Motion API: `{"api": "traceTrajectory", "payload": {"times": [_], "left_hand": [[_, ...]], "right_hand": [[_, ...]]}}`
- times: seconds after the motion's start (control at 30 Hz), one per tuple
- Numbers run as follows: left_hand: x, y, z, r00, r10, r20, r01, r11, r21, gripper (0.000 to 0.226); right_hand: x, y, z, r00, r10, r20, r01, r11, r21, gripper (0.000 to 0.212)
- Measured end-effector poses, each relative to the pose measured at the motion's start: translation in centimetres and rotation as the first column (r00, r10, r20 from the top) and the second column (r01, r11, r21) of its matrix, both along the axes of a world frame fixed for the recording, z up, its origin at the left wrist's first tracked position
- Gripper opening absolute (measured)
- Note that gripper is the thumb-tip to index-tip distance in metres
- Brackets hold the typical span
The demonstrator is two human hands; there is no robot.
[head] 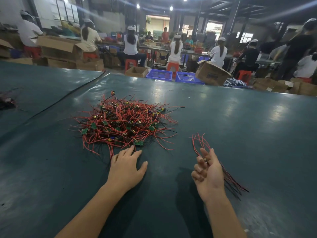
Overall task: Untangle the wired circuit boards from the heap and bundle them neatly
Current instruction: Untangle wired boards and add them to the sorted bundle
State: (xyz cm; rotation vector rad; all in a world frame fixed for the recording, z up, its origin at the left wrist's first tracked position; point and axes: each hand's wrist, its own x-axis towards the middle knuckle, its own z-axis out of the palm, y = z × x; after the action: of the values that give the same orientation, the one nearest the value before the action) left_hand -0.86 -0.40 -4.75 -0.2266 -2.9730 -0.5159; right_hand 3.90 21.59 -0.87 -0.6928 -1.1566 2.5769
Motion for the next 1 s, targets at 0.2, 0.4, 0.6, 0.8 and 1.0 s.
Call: {"api": "traceTrajectory", "payload": {"times": [0.2, 0.4, 0.6, 0.8, 1.0], "left_hand": [[-1.3, 0.1, -0.3, 0.997, -0.078, 0.025, 0.079, 0.995, -0.053, 0.062], [-2.7, 0.4, -0.4, 0.998, -0.055, -0.013, 0.054, 0.997, -0.057, 0.065], [-2.6, 0.3, -0.3, 0.985, -0.059, -0.165, 0.070, 0.996, 0.061, 0.051], [-2.9, 0.4, -0.8, 0.991, -0.066, -0.119, 0.066, 0.998, -0.001, 0.058], [-3.1, 0.6, -0.5, 0.973, -0.044, -0.226, 0.054, 0.998, 0.036, 0.045]], "right_hand": [[0.2, -1.1, -0.3, 0.999, 0.019, 0.031, -0.022, 0.996, 0.088, 0.024], [0.0, -2.0, -0.6, 0.996, 0.079, 0.044, -0.085, 0.981, 0.172, 0.019], [-0.1, -2.5, -0.9, 0.996, 0.085, 0.038, -0.092, 0.960, 0.263, 0.016], [0.0, -2.6, -1.0, 0.996, 0.084, 0.024, -0.087, 0.951, 0.298, 0.016], [0.1, -2.7, -1.3, 0.996, 0.085, 0.013, -0.084, 0.937, 0.338, 0.014]]}}
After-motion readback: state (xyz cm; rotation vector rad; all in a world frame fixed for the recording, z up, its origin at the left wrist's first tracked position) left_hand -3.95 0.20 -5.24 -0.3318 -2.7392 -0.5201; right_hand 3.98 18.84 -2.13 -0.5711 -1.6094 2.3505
